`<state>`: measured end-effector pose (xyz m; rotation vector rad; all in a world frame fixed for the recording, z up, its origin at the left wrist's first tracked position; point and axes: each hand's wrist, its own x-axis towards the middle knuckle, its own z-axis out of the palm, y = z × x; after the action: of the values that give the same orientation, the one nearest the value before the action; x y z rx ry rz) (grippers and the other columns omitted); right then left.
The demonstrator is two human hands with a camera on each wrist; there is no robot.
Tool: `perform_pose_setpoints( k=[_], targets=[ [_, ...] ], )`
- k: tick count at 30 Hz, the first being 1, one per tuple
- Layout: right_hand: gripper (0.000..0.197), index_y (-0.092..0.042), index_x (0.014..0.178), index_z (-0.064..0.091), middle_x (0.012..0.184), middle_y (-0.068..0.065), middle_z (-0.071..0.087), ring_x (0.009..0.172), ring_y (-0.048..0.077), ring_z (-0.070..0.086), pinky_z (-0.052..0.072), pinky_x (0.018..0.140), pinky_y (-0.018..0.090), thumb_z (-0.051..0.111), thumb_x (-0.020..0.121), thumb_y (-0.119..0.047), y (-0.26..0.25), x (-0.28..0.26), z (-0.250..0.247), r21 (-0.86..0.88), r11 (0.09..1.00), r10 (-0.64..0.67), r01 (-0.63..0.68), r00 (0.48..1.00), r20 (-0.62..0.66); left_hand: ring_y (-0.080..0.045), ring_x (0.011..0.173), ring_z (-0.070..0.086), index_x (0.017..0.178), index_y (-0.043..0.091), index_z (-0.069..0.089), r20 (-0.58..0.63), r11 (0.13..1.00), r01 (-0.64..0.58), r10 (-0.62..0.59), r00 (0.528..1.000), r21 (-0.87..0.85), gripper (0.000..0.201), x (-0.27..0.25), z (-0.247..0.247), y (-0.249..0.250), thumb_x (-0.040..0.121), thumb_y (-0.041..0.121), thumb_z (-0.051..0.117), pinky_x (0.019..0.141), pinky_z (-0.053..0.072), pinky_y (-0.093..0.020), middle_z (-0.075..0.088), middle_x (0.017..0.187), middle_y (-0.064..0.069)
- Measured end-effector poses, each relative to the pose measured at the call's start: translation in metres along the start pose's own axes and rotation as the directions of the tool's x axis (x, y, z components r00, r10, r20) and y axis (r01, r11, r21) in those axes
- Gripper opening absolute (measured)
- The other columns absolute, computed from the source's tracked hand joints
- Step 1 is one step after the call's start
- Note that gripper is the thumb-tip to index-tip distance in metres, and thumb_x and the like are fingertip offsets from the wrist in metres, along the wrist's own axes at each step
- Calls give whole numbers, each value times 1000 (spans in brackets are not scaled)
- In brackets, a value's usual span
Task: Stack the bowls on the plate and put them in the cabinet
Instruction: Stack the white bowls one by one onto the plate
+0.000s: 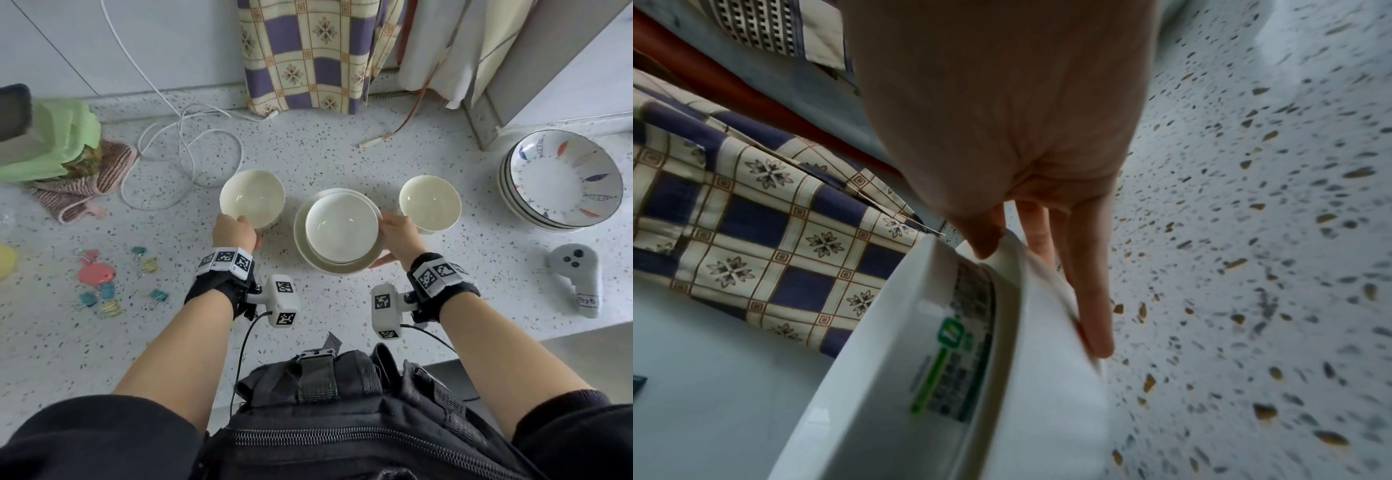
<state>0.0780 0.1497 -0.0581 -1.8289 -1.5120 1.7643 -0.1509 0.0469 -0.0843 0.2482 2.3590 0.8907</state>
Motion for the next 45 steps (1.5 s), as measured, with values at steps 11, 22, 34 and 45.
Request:
perform_pose_setpoints(
  k=[11, 22, 34, 45],
  targets=[
    [28, -10, 114, 64, 116, 18, 64, 83, 33, 68, 59, 50, 48, 48, 92, -19, -3, -7, 0, 18, 1000, 21, -21, 999, 28, -3, 27, 48, 96, 7, 57, 198, 862, -487, 507, 839, -143, 16, -43, -26, 48, 90, 4, 42, 30, 42, -15, 56, 57, -6],
    [18, -14, 101, 59, 93, 13, 68, 79, 41, 70, 57, 70, 58, 44, 96, -22, -4, -9, -5, -9, 1000, 8, -7, 996, 94, -21, 34, 52, 97, 0, 61, 354, 797, -604, 569, 742, -15, 21, -80, -1, 37, 88, 5, 43, 35, 45, -26, 57, 51, -10],
    [28, -11, 116, 60, 101, 14, 67, 68, 35, 71, 58, 52, 53, 42, 96, -19, -2, -7, -7, -13, 1000, -4, 5, 993, 118, -37, 51, 61, 100, -1, 59, 237, 714, -687, 650, 722, 137, 22, -87, 17, 25, 89, 6, 42, 48, 49, -41, 63, 64, -26],
    [29, -12, 119, 60, 105, 17, 65, 68, 36, 70, 56, 49, 54, 43, 96, -20, -1, -7, -9, -13, 1000, -1, 3, 991, 131, -37, 67, 62, 119, 1, 55, 219, 734, -666, 633, 742, 136, 30, -85, 27, 19, 93, 6, 42, 61, 52, -42, 65, 78, -25]
  ],
)
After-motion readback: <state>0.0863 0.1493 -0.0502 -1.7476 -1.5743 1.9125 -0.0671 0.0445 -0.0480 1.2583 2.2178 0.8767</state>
